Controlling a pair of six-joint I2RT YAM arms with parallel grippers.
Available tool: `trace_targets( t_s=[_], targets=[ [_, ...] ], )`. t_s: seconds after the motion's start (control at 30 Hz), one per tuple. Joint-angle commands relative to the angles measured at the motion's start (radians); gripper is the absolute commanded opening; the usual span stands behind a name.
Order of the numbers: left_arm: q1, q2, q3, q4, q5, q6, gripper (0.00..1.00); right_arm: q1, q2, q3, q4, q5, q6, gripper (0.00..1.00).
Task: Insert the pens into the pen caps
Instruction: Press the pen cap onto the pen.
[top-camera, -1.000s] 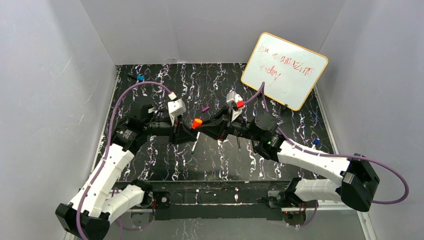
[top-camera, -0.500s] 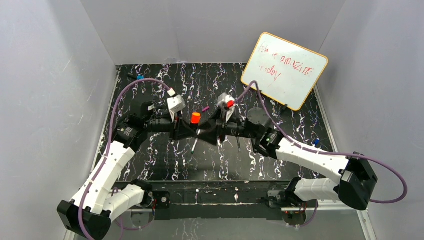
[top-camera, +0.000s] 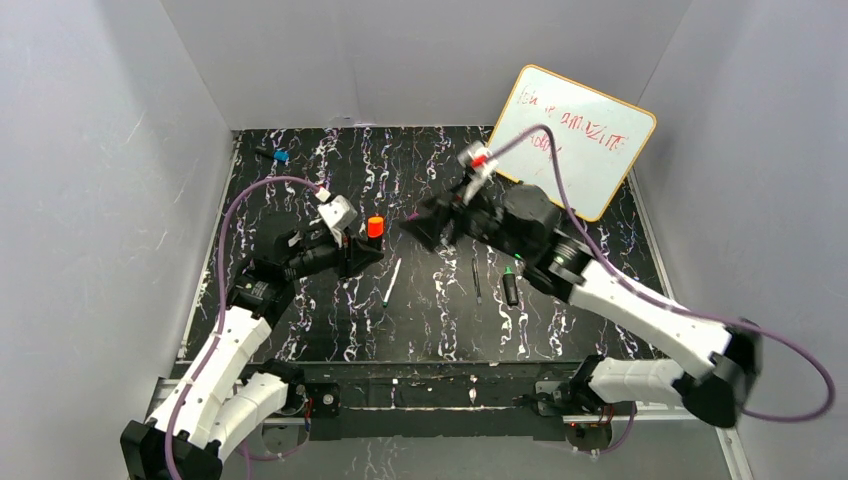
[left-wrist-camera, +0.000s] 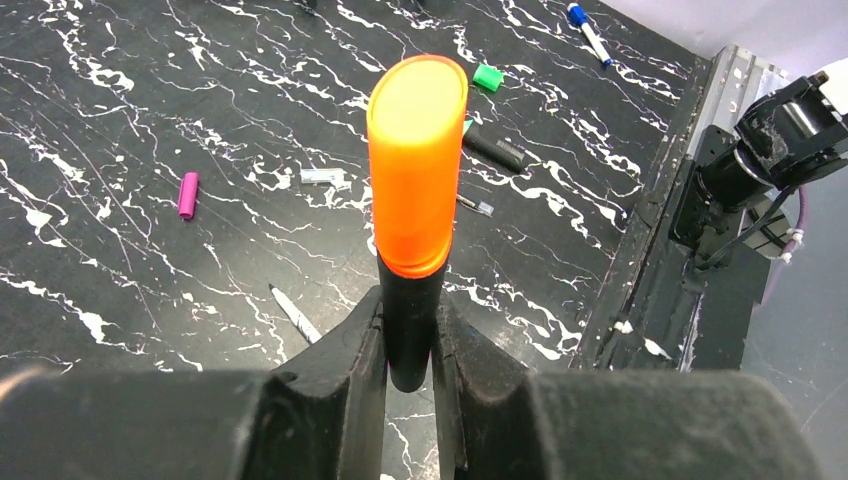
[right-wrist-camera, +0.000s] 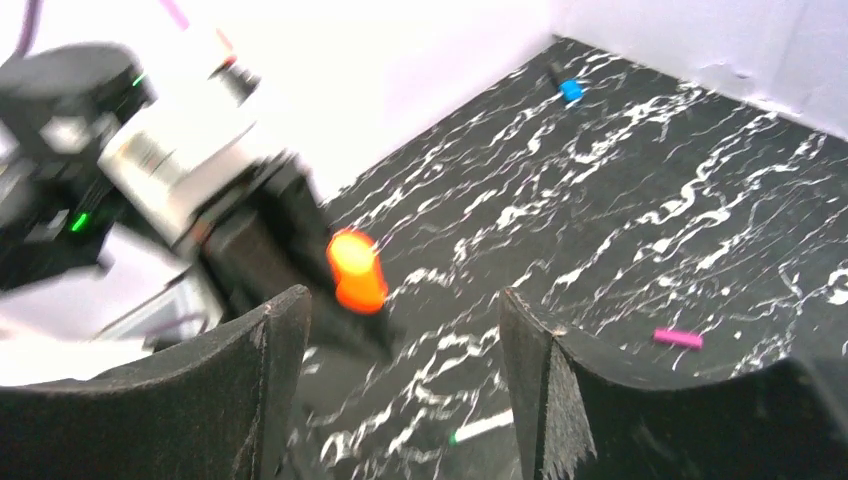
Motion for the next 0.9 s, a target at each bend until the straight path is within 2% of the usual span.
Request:
trace_targets(
  t_s=[0.0, 0.23, 0.87],
  targets=[
    [-0.001, -0.026, -0.015, 0.081, -0.003, -0.040, 0.00, -0.001, 0.213, 0.183, 0.078, 0.172, 0.019, 0.76],
    [-0.003, -0.001, -0.005, 0.086, 0.017, -0.064, 0.00, -0.001, 0.390, 0.344, 0.032, 0.196, 0.022, 0.76],
    [-0.006, 0.019, -0.010, 0.086, 0.007, -0.056, 0.00, -0.001, 0.442, 0.423, 0.029, 0.147, 0.019, 0.77]
  ],
)
